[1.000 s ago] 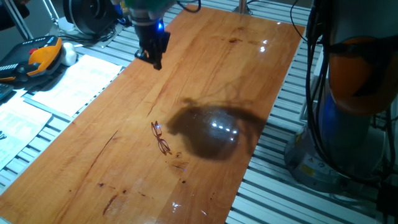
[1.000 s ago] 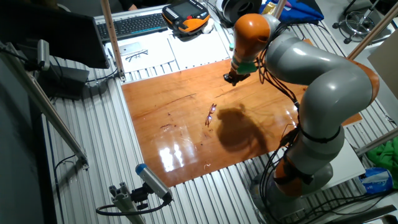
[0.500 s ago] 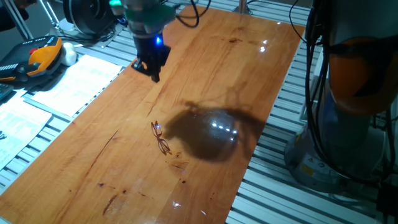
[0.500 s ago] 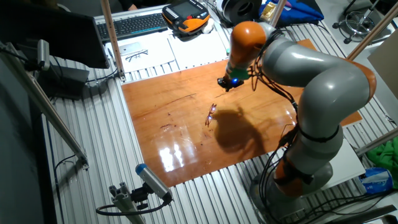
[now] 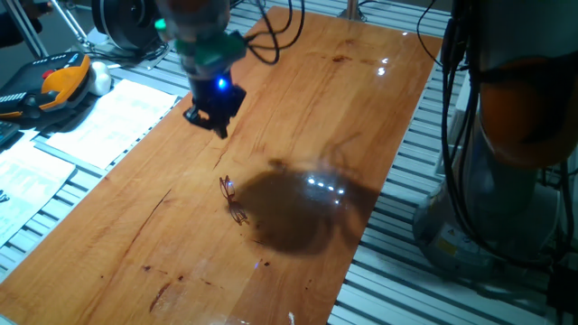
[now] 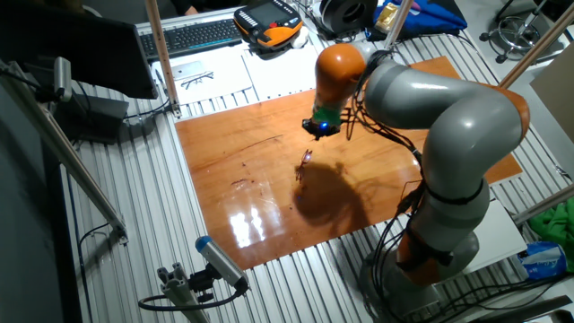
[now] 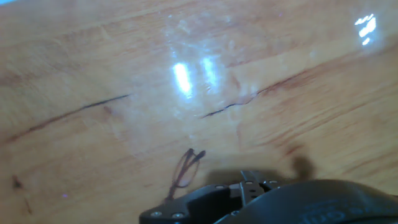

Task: Unfold the leg of the glasses (with one hand)

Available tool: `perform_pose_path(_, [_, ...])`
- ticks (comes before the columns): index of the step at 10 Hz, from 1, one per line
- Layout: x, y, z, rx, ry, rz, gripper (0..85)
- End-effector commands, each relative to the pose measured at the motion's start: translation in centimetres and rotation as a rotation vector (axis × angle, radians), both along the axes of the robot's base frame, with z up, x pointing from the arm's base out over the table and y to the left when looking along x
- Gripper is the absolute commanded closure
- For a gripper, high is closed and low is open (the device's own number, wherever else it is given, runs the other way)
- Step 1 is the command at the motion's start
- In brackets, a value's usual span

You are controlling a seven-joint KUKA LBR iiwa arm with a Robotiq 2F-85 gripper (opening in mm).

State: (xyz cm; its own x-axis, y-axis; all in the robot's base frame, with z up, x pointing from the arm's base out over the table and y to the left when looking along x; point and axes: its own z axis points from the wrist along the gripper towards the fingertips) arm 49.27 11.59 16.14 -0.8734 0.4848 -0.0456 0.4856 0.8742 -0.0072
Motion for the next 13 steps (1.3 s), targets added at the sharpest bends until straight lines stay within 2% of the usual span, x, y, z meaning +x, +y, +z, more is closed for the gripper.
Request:
perform_pose_path(1, [-0.11, 0.4, -0.3, -0.001, -0.001, -0.037, 85.0])
perform_pose_path(3, [-0.5, 1.1, -1.3, 0.0, -0.006, -0.064, 85.0])
perform_pose_path(5, [-0.77, 1.8, -2.4, 0.013, 0.01, -0.103, 85.0])
perform_pose_path(7, [-0.89, 2.2, -3.3, 0.007, 0.022, -0.117, 85.0])
perform_pose_path(11, [-1.59, 3.2, -5.5, 0.003, -0.005, -0.142, 85.0])
perform_pose_path(13, [-1.73, 3.6, -6.5, 0.004, -0.009, -0.161, 85.0])
